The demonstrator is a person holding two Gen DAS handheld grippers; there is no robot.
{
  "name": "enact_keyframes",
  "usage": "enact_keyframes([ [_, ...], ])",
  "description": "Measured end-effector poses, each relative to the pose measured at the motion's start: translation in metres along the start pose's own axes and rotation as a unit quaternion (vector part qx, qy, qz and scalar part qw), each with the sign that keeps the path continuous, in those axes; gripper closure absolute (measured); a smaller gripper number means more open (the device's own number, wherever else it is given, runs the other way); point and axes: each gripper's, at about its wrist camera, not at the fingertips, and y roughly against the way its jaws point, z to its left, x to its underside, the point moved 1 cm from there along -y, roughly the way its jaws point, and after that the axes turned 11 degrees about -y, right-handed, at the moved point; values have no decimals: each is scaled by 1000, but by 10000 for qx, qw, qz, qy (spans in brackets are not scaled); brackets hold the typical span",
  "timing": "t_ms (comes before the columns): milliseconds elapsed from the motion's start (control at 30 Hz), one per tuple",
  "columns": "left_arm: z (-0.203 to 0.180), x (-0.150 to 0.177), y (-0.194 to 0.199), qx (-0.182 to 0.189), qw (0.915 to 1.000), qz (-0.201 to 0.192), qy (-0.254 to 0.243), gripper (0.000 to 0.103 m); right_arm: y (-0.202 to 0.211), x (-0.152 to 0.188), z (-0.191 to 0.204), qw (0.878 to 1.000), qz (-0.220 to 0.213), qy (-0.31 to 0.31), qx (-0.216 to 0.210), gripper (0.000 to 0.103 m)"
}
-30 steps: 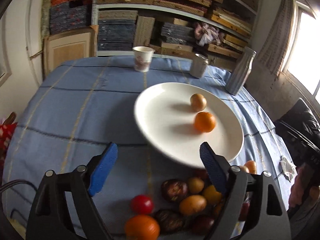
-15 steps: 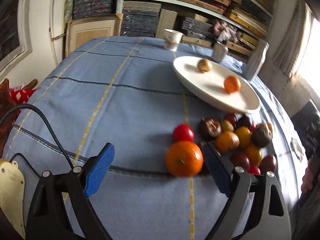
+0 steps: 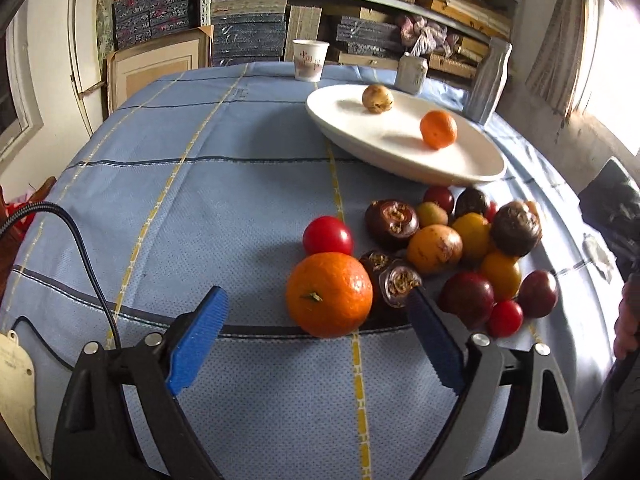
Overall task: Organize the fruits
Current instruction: 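Grasp a second orange with the left tool while the right tool grasps the pale striped fruit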
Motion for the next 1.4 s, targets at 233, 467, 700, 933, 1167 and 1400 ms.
enact_keyframes([
  [233, 0, 0, -8, 263, 9996, 99, 42, 37, -3, 0, 0, 10000, 56, -14, 19, 15],
  [467, 0, -1, -14, 553, 9984, 121, 81, 44, -8, 0, -2, 9999, 152, 16, 68, 15],
  [700, 4, -3, -11, 478, 9986, 54, 214, 58, -26, 3, -6, 9988, 494, -21, 67, 15],
  [933, 6, -2, -15, 419, 9990, 68, 162, 58, -38, 9, 1, 9977, 618, 243, 94, 22],
  [1167, 5, -3, -14, 430, 9989, 66, 171, 58, -50, 10, 14, 9943, 703, 767, 227, 33],
  [1400, 4, -2, -14, 447, 9988, 67, 182, 58, -65, 0, 9, 9919, 827, 950, 141, 40],
])
